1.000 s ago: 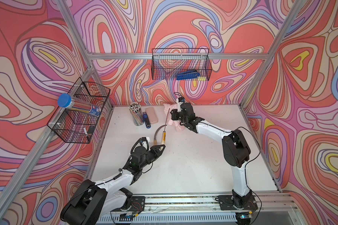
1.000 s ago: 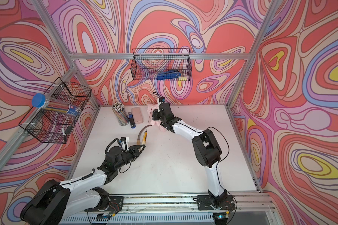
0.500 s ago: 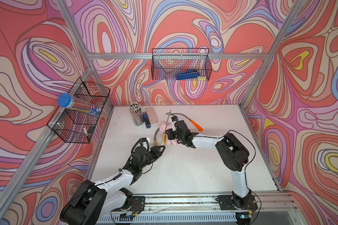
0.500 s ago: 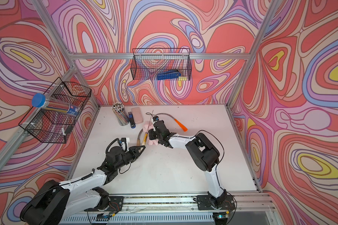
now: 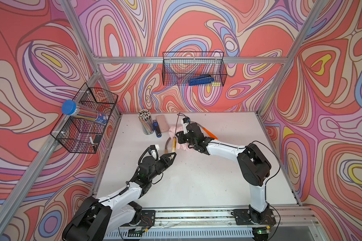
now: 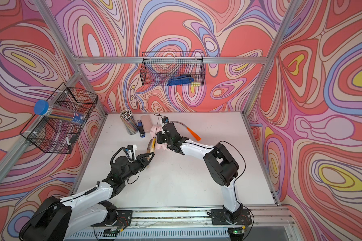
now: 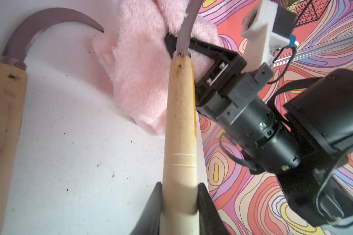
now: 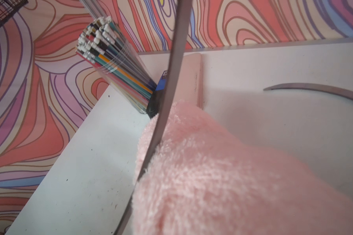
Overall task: Wipe small sickles with rags
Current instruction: Wipe the small sickle.
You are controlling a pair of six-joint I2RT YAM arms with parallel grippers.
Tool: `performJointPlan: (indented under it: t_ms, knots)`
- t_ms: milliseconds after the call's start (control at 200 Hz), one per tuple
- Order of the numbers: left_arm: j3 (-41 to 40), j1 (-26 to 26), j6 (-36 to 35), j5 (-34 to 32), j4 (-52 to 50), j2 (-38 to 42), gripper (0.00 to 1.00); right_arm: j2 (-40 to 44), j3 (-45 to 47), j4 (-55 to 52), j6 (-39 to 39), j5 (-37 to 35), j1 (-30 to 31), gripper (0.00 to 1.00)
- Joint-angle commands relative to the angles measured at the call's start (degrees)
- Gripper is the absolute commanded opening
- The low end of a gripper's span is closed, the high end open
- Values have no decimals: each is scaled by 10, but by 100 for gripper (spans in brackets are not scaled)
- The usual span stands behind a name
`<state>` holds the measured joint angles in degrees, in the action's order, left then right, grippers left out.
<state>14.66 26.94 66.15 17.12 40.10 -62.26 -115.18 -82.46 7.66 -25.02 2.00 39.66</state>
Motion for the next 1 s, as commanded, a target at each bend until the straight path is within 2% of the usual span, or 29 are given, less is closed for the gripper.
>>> performJointPlan:
  t_ms: [0, 260, 461, 686, 871, 921, 996]
  knots:
    - [4, 0, 2, 5, -22, 1, 0, -8, -54, 5, 9, 1, -24, 0]
    - [6, -1, 3, 8, -20, -6, 0, -33, -164, -65, 33, -4, -50, 0]
    - [6, 0, 4, 10, -19, -6, 0, -39, -194, -83, 44, -12, -56, 0]
    - [7, -3, 4, 9, -20, -6, 0, -26, -138, -49, 31, 12, -55, 0]
    - [6, -3, 4, 8, -21, -4, 0, -15, -84, -31, 16, -26, -59, 0]
    - [5, -3, 4, 8, -21, -4, 0, -14, -78, -32, -4, -28, -71, 0]
    - [4, -3, 4, 6, -21, -2, 0, -13, -70, -25, -39, 8, -99, 0]
